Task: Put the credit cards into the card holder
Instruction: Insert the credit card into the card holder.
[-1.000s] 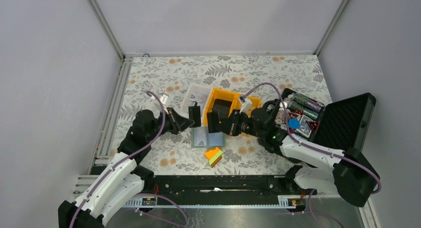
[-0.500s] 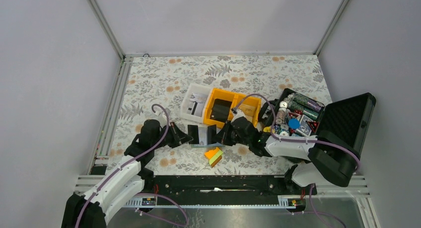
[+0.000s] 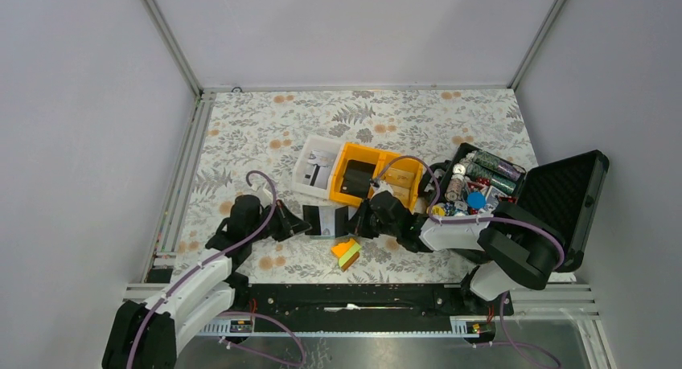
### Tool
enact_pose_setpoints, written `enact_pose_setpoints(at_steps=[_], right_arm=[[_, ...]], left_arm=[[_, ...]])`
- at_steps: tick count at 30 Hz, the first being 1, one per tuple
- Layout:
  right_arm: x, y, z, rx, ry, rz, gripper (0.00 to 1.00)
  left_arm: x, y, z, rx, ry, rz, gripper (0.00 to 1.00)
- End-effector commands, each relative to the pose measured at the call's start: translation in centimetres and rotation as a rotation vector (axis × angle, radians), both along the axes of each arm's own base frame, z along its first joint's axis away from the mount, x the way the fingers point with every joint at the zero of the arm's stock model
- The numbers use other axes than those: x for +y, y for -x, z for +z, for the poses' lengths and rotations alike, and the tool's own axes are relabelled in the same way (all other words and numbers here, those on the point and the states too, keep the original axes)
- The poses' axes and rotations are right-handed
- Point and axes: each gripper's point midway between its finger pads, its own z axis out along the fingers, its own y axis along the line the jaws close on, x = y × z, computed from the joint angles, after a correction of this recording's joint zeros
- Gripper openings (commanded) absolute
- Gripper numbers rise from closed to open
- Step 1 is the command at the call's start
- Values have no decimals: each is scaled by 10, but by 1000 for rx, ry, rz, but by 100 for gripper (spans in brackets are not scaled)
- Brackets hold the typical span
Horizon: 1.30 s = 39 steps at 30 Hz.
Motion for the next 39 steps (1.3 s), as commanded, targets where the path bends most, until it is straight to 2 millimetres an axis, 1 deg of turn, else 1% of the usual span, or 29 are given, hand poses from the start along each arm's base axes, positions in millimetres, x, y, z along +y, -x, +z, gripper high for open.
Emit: enact_pose_setpoints(at_steps=[1,4,10,17,22,32,39], right_arm=[[16,-15,25,-64,-74,-30,0],[19,-17,25,-71,-71,-23,0],[22,-19,17,-64,-61,-23,0],[18,-20,9,-56,-24,-35,0],[21,-18,1,-29,-10,-24,0],[5,-13,-19,42,54,-96,0],[6,-9,-28,71,73,-97,0]], left_arm=[[-2,-10,9,-57,37,-1,0],[-2,-12,9,-56,42,-3,0],[1,-13,5,-54,35,6,0],[3,-16,3,-54,31,14,0],[3,-18,2,-66,35,14,0],[4,-21,2,-91,32,17,0],[5,-26,2,-123,20,25,0]])
